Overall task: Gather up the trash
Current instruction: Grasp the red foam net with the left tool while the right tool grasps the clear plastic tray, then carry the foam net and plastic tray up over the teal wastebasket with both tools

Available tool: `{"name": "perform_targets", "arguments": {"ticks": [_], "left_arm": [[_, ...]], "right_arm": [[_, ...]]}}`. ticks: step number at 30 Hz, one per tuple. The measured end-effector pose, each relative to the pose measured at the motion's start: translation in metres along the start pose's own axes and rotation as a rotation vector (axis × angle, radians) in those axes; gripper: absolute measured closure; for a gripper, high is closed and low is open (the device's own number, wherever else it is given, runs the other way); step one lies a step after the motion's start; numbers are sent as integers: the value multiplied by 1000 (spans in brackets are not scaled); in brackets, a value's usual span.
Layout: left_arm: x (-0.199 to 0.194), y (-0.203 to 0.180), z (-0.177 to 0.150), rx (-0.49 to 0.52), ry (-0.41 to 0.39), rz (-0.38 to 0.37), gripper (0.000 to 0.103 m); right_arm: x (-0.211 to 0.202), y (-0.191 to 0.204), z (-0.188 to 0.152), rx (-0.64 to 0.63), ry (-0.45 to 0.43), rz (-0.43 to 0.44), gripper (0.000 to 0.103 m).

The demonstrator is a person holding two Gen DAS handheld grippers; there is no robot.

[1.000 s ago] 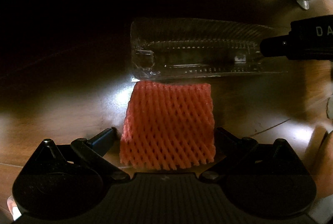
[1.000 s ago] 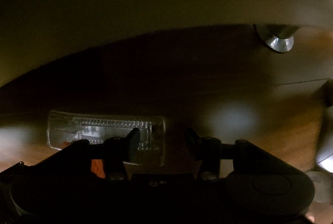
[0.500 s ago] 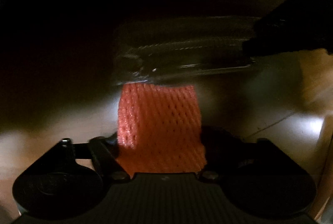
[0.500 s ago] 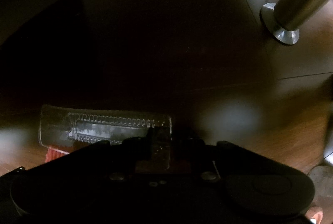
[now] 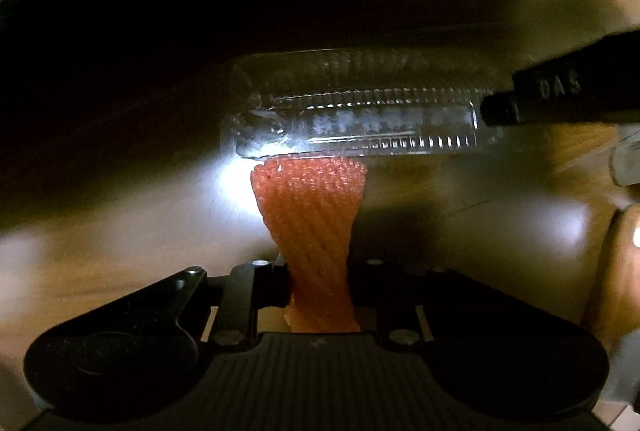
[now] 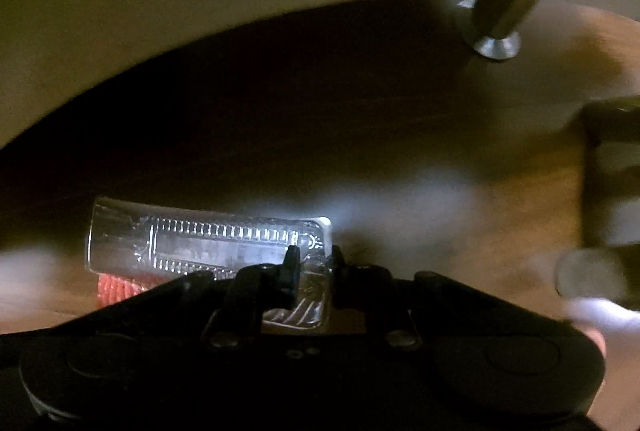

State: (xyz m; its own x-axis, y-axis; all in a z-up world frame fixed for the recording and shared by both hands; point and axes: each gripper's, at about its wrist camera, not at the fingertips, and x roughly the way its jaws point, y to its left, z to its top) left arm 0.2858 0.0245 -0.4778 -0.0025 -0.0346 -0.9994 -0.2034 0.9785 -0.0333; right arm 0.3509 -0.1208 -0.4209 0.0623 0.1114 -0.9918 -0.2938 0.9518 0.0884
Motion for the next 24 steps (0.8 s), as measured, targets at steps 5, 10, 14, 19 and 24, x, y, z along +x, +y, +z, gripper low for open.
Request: {"name": "perform_targets", "arguments": {"ticks": [5, 10, 14, 19, 24], "left_arm": [[-47, 4, -8, -12, -26, -12, 81], [-92, 9, -20, -1, -54, -13, 81], [-131, 12, -36, -20, -88, -29, 81], [-198, 15, -66, -23, -165, -56, 81], [-260, 19, -93, -34, -236, -81, 81]], "right_arm": [[-46, -4, -12, 26, -29, -14, 89], [-100, -8, -22, 39, -76, -31, 90], [-150, -12, -37, 42, -127, -38, 90], [-209, -23, -58, 70, -199, -38, 90], [-272, -31, -84, 94, -259, -32, 90]]}}
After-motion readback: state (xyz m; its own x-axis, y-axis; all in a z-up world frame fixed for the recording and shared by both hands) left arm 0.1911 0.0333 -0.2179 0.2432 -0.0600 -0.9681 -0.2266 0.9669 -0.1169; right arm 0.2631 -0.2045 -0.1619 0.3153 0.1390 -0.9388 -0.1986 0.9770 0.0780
